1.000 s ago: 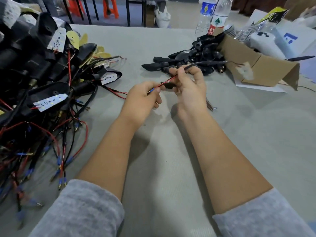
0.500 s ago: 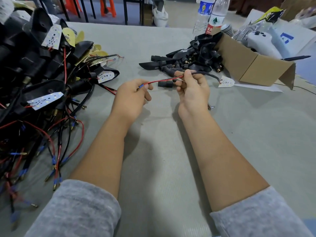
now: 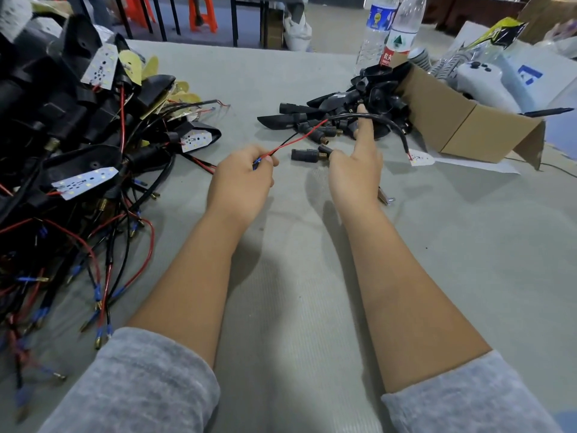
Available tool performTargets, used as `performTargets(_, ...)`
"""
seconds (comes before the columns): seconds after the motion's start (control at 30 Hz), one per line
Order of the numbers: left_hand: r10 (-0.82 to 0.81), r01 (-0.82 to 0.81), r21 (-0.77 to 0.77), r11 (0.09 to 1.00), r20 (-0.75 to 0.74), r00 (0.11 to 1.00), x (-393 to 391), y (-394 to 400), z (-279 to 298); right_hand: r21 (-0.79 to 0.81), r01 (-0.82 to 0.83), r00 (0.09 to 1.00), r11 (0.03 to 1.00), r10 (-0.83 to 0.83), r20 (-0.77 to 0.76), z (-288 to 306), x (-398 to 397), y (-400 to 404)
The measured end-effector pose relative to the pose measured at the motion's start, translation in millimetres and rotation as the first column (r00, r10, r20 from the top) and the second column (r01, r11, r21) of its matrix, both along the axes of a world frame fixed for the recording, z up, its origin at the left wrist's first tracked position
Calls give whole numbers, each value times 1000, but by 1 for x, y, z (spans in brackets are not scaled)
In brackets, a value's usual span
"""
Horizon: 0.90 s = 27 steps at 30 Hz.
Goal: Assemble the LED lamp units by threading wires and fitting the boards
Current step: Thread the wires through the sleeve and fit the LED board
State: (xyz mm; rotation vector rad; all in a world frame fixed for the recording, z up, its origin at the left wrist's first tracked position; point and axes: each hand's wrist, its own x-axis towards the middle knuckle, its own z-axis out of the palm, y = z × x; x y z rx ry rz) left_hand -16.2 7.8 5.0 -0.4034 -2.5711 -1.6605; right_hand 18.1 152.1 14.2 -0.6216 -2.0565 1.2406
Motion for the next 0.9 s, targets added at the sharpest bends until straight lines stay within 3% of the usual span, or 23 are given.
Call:
performTargets(0.1,-27,5,-172,985,-127,992,5,2,0,56,-19,1000,998,19,0,-4,-2,1)
performTargets(0.17,-11,-24,-177,984,-195,981,6,4,1,187,-58,996,981,45,72,-2,-7,7)
performTargets(0.27,125,-107,131,986,-138,982,4,5,3,499,-132,974,857,20,224,11,-23,27)
performTargets(0.37,187,-180,478,860,33,982,0,6,8,598,-214,956,773,41,289,30,-51,47)
performTargets(0.43,187,-237,595,768,146,971,-2,8,11,586,-295,934,755,98,344,39,-75,58)
performTargets(0.53,141,-260,646,718,230,963,-7,9,11,538,-416,877,733,166,451,39,-110,64)
performTargets(0.67,95,-245,640,728,259,961,-12,8,8,443,-552,777,706,243,581,24,-142,54)
performTargets(0.77,80,-232,615,754,265,961,-14,8,8,418,-613,647,670,122,753,18,-147,42)
performTargets(0.83,82,-232,609,758,264,961,-15,8,8,447,-627,619,638,60,783,25,-142,34)
performTargets(0.9,91,-241,611,754,266,960,-14,8,8,302,-684,564,664,220,796,43,-131,31)
